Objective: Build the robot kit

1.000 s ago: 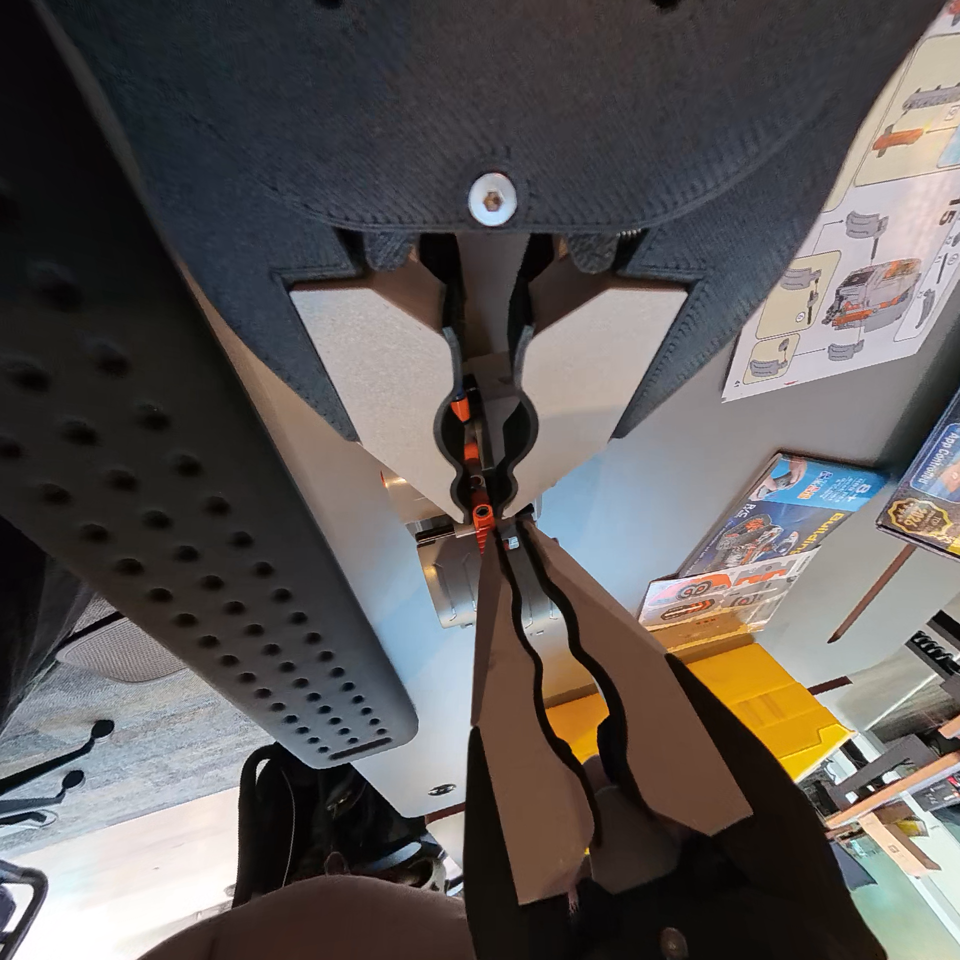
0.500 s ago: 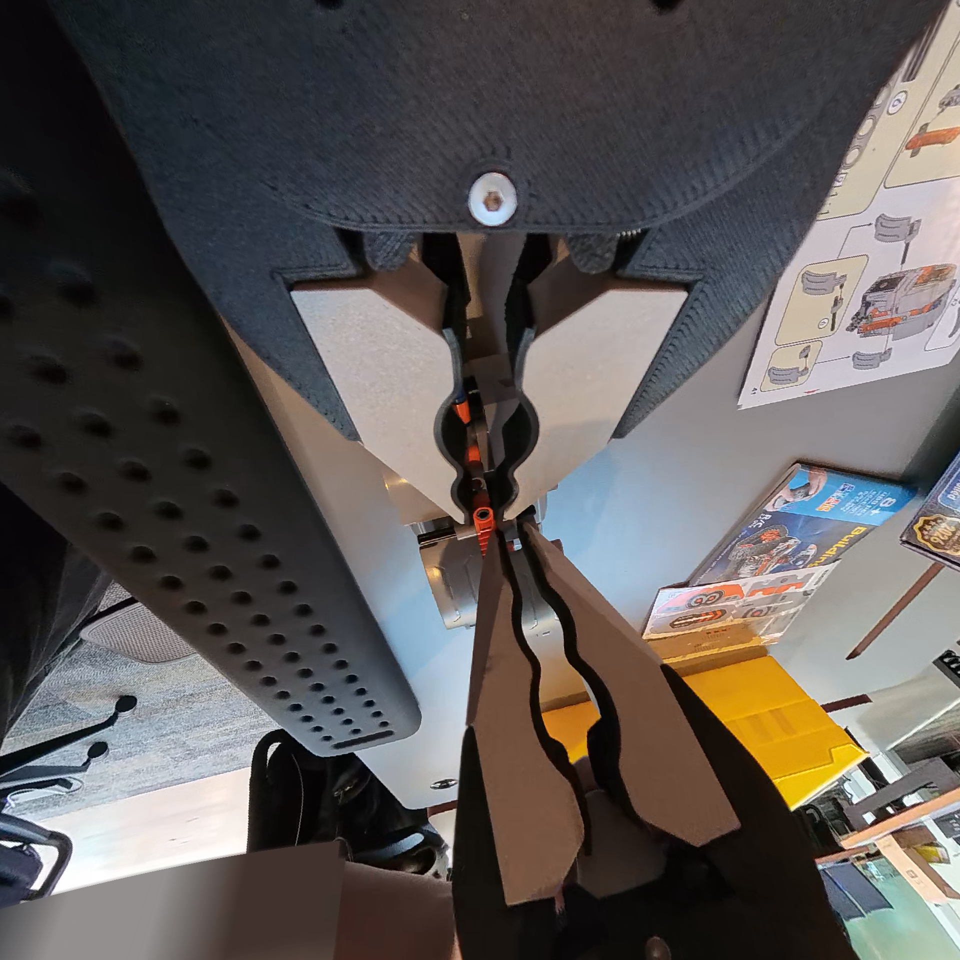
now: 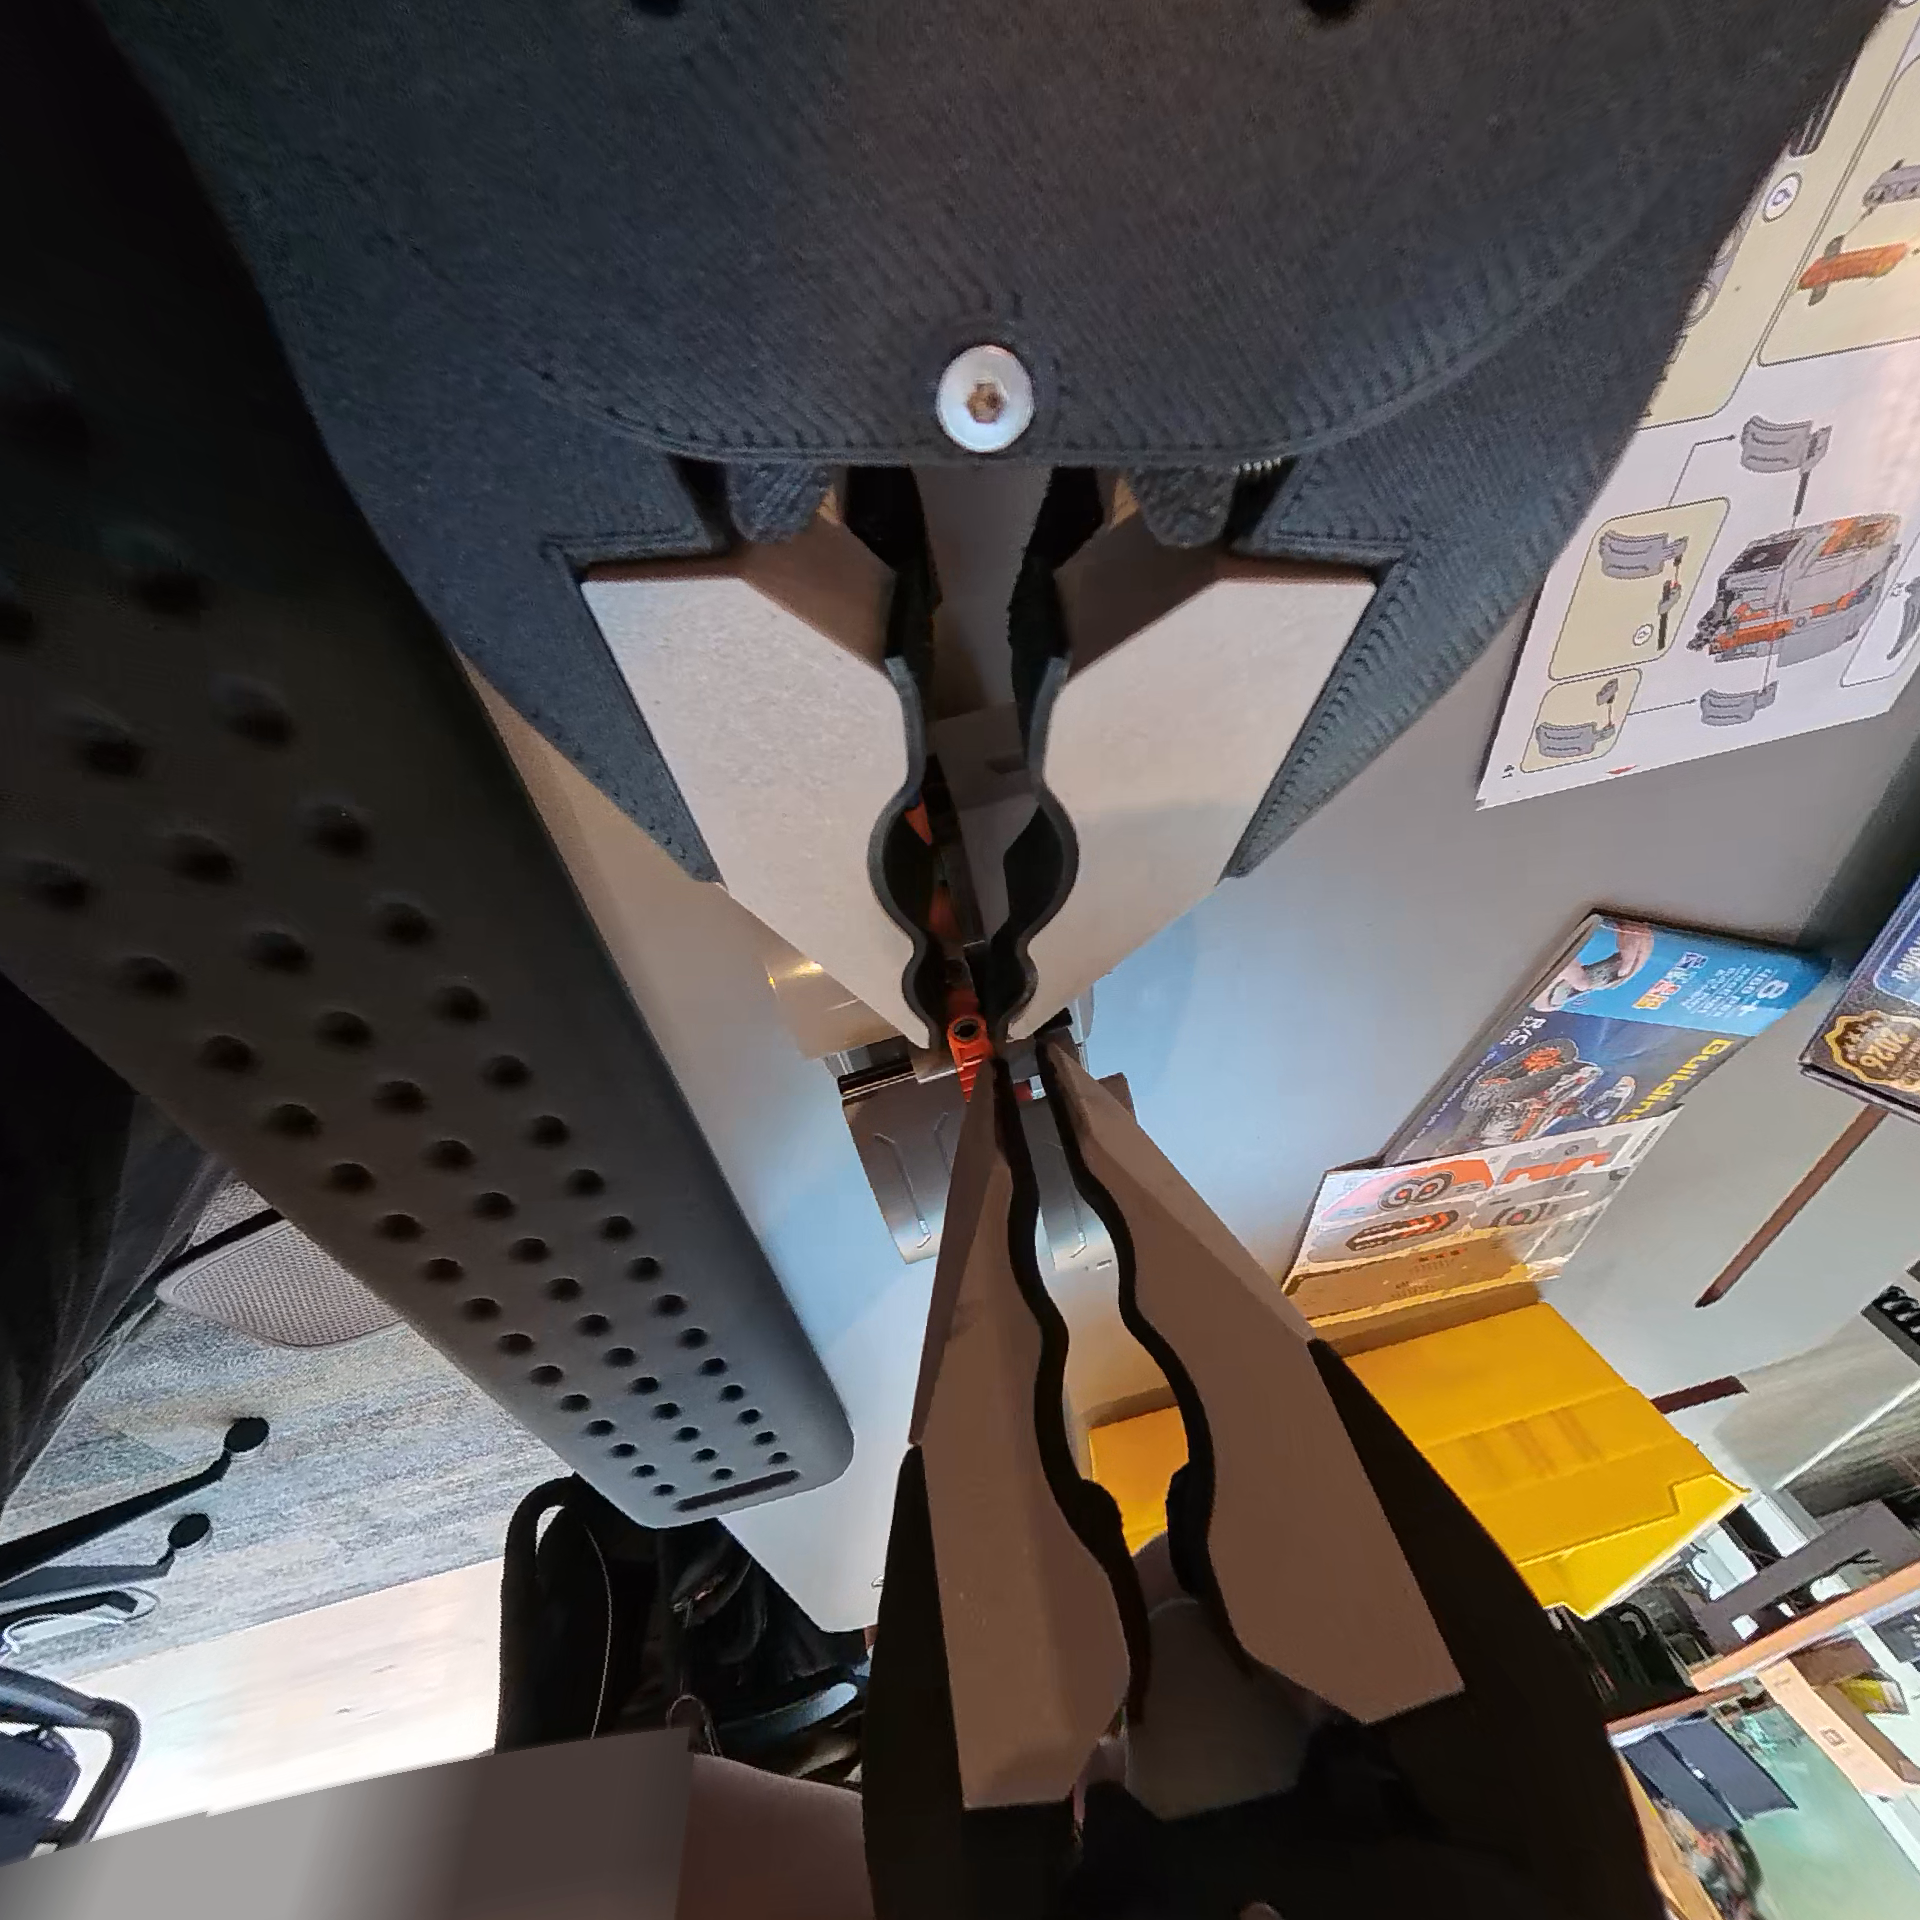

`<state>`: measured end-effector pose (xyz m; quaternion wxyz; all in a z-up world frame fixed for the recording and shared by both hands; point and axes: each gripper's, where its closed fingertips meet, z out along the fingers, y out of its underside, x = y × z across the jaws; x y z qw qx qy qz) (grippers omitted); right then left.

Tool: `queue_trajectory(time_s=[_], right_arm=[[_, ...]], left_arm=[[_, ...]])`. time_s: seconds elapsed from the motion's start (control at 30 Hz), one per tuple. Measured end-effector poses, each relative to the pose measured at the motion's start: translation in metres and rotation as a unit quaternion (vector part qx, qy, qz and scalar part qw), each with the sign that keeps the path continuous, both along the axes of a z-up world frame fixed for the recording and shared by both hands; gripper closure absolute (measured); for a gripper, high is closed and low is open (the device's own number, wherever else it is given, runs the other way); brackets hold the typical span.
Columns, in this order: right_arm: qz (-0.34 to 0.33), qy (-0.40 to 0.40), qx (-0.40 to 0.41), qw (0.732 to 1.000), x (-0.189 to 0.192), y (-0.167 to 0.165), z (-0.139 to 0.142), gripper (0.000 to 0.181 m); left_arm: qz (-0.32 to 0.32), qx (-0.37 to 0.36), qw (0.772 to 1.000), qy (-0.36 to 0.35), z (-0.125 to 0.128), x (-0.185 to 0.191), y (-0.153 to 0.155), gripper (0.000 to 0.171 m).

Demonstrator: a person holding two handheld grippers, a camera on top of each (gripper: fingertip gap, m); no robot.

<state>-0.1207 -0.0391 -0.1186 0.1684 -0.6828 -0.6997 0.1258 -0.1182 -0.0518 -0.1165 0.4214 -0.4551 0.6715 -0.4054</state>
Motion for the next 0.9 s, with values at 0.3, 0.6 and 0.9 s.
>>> queue_trajectory(time_s=[0.3, 0.6, 0.9], right_arm=[[-0.005, 0.009, 0.01, 1.0, -0.0002, 0.0011, 0.0001, 0.176], [-0.011, 0.016, 0.008, 1.0, -0.0002, 0.0024, 0.0001, 0.176], [-0.014, 0.017, 0.011, 1.0, 0.0, 0.0033, 0.0002, 0.176]], left_arm=[[0.003, -0.002, 1.0, 0.001, -0.0001, -0.0001, 0.0004, 0.166], [0.004, -0.005, 1.0, 0.0, -0.0001, 0.0, 0.0007, 0.166], [0.006, -0.006, 1.0, 0.0, 0.0, 0.0001, 0.001, 0.166]])
